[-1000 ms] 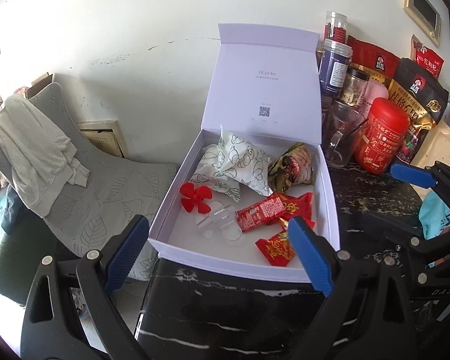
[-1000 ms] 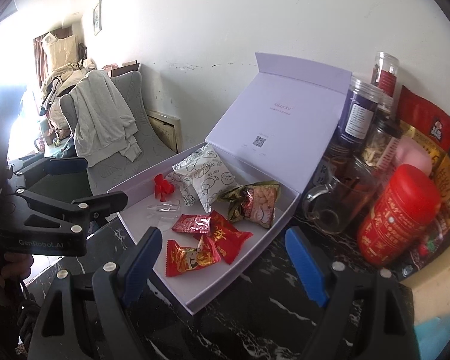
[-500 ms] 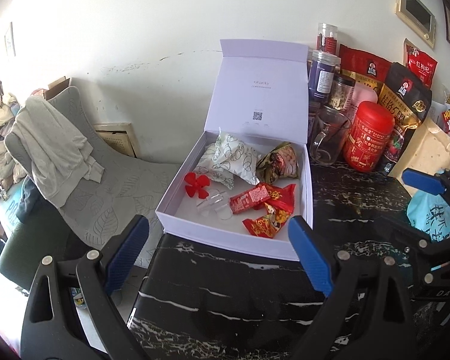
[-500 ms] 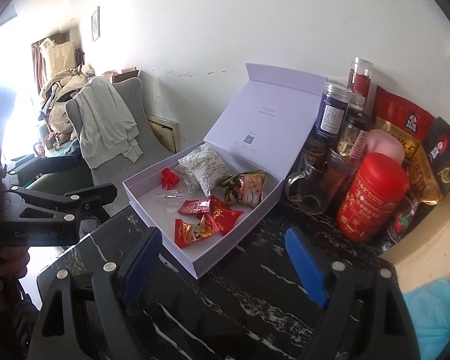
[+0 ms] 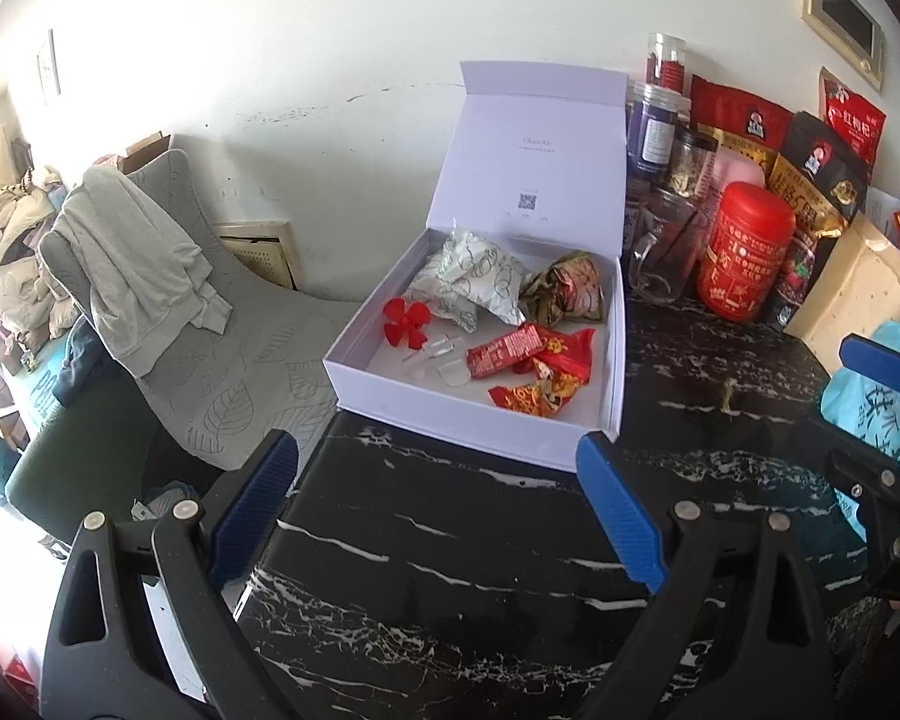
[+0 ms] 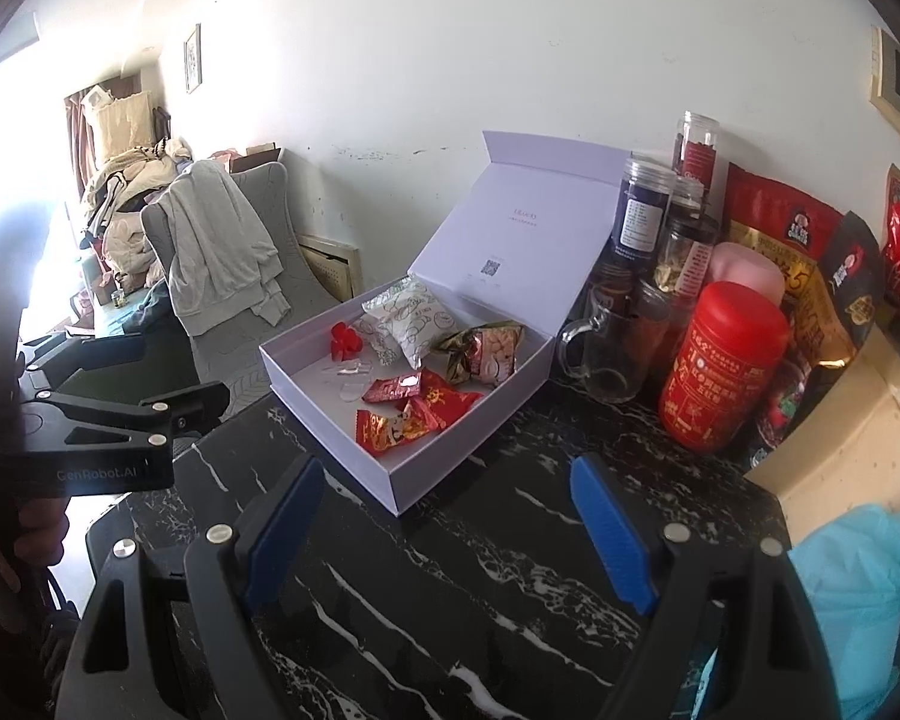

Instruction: Organize objects

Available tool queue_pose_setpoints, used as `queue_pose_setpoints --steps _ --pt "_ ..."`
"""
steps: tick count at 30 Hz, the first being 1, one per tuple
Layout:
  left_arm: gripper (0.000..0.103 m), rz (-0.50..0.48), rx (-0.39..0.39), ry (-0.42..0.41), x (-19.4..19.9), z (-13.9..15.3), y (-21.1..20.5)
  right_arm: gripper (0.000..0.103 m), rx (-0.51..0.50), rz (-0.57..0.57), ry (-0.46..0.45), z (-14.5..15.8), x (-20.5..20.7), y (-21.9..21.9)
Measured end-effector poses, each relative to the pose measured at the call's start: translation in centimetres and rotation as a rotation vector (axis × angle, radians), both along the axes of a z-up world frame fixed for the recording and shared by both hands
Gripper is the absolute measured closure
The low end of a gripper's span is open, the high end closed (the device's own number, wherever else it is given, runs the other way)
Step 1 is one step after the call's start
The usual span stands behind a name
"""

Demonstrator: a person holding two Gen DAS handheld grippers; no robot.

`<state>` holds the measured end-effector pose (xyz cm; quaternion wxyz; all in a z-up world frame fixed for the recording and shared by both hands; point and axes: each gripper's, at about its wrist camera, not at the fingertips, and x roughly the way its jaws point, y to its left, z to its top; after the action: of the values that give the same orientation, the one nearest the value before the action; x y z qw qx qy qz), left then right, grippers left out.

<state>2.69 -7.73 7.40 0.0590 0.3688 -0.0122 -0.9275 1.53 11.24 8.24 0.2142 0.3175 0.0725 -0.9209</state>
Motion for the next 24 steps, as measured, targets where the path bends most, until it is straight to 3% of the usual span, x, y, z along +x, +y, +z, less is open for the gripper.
queue_pose_setpoints --steps 10,24 --pt "0.009 -0.012 -0.034 -0.002 1.7 -1.6 0.9 0.018 0.026 -0.12 -0.022 -2.2 2.4 0.5" --pt "0.009 -0.04 0.016 -0.035 2.6 -3.5 0.3 0.018 0.021 -0.094 -0.044 -3.8 3.6 -0.7"
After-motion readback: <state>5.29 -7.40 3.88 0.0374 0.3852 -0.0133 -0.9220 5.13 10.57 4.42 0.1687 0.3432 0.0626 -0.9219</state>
